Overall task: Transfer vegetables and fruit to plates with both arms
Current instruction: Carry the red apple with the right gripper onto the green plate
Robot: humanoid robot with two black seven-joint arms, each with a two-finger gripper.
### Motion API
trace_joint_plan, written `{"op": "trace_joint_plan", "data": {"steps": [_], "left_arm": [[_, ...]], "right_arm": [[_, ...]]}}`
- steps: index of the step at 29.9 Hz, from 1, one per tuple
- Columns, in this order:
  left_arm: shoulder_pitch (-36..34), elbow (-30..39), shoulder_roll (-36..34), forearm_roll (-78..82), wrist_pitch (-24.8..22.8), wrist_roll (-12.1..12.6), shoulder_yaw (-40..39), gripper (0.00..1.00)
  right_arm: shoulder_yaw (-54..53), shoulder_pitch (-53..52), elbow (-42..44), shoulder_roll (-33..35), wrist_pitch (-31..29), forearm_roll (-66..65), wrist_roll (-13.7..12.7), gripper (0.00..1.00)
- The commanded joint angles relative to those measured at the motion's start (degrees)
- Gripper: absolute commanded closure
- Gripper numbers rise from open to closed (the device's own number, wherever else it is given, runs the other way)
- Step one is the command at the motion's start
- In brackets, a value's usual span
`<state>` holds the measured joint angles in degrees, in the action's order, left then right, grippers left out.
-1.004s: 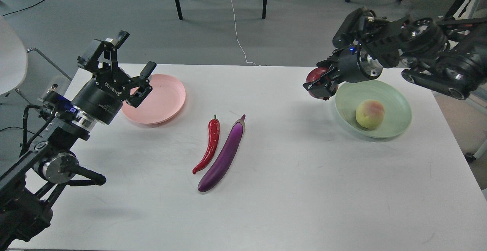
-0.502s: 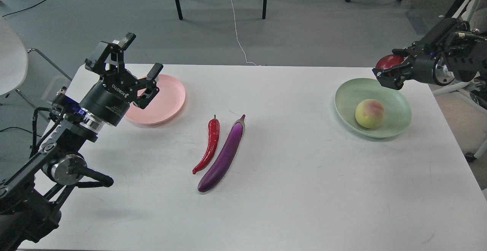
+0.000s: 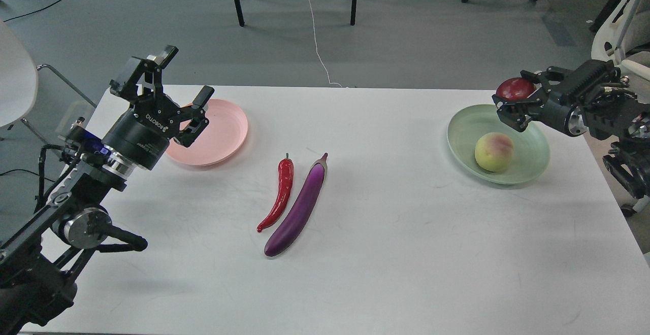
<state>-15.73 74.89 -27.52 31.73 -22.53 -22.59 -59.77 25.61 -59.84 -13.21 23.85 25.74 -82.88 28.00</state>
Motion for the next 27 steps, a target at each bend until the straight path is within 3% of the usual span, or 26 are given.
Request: {"op": "trace_joint_plan", "data": {"steps": [1,13,27], "left_arm": [[0.35,0.35,-0.17,0.00,0.03,0.00,0.00,0.02],[0.35,0.35,-0.08,0.00,0.03,0.00,0.00,0.02],[0.35,0.35,-0.08,0.00,0.03,0.00,-0.08,0.02]], "right_arm": [[-0.12,1.21,1.78,-0.12,0.36,0.09,0.00,0.68],[-0.12,4.46,5.82,-2.67,0.45,3.86,0.00,0.62],[0.05,5.79,11.10,-5.57,0.36,8.44,0.00,0.33]]}}
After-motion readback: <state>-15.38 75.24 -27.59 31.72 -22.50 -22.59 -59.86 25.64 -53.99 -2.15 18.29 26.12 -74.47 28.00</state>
